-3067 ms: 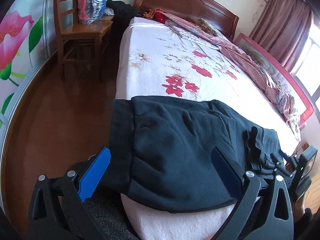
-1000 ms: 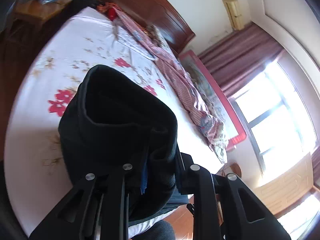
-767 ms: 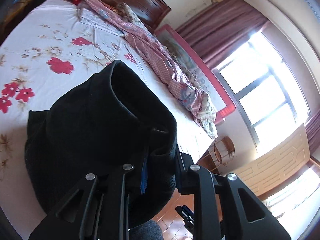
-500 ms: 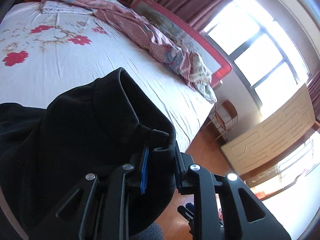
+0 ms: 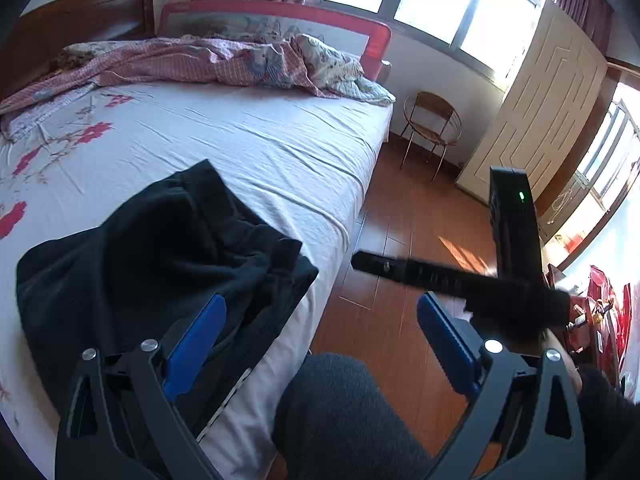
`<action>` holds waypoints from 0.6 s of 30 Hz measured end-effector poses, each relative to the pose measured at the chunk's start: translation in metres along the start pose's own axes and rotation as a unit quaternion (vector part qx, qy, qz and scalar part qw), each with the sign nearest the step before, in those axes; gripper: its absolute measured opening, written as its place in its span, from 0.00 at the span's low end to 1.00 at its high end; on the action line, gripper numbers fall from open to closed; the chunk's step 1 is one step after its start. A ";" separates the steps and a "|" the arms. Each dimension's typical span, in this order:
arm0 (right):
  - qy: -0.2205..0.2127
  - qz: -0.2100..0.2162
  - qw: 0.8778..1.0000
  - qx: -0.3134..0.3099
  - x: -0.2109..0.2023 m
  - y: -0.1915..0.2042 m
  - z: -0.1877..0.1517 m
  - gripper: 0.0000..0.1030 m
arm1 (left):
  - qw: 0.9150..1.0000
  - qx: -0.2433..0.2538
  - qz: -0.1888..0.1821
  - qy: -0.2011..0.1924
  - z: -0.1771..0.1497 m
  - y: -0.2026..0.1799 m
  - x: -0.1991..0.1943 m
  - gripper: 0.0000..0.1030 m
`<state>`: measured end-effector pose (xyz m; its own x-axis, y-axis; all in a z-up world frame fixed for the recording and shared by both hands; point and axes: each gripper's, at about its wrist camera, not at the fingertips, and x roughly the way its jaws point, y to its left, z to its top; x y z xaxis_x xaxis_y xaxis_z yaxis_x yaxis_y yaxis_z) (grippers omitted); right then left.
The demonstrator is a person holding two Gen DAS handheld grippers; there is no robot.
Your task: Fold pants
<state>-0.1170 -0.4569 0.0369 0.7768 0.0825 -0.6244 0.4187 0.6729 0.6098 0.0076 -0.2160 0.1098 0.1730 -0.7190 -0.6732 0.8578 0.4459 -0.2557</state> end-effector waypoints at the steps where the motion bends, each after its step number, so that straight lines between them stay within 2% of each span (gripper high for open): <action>1: 0.006 0.036 0.999 -0.003 0.006 0.009 0.007 0.37 | 1.000 -0.010 0.009 -0.009 -0.012 0.018 -0.020 0.97; 4: 0.025 0.082 0.996 -0.014 0.034 0.030 0.030 0.37 | 0.994 -0.095 0.054 -0.004 -0.049 0.080 -0.065 0.97; 6: 0.057 0.055 0.997 -0.022 0.056 0.038 0.038 0.37 | 0.982 -0.171 0.075 -0.002 -0.077 0.123 -0.084 0.97; 7: 0.073 0.034 0.997 -0.011 0.064 0.037 0.038 0.37 | 0.974 -0.209 0.089 -0.008 -0.095 0.138 -0.094 0.97; 8: 0.082 0.033 0.996 0.018 0.066 0.034 0.034 0.37 | 0.964 -0.246 0.104 -0.015 -0.111 0.151 -0.105 0.97; 9: 0.087 0.062 0.993 0.039 0.064 0.034 0.027 0.37 | 0.956 -0.271 0.107 -0.022 -0.123 0.159 -0.107 0.97; 10: 0.091 0.072 0.992 0.050 0.061 0.036 0.019 0.37 | 0.951 -0.287 0.111 -0.030 -0.134 0.165 -0.113 0.97; 11: 0.094 0.059 0.992 0.054 0.059 0.038 0.011 0.37 | 0.947 -0.296 0.119 -0.037 -0.141 0.168 -0.118 0.97; 13: 0.110 0.066 0.989 0.068 0.064 0.037 -0.001 0.37 | 0.946 -0.300 0.118 -0.043 -0.144 0.172 -0.117 0.97; 15: 0.108 0.034 0.990 0.089 0.071 0.033 -0.007 0.37 | 0.947 -0.299 0.104 -0.044 -0.140 0.174 -0.111 0.97; 16: 0.101 0.046 0.989 0.098 0.074 0.031 -0.008 0.37 | 0.949 -0.298 0.098 -0.039 -0.130 0.167 -0.093 0.97; 18: 0.101 0.019 0.988 0.117 0.082 0.027 -0.009 0.37 | 0.951 -0.295 0.085 -0.029 -0.125 0.160 -0.075 0.97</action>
<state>-0.0461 -0.4252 -0.0017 0.6942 0.2652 -0.6691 0.5062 0.4809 0.7159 0.0711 -0.0241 0.0328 0.3259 -0.6310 -0.7040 0.3971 0.7671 -0.5038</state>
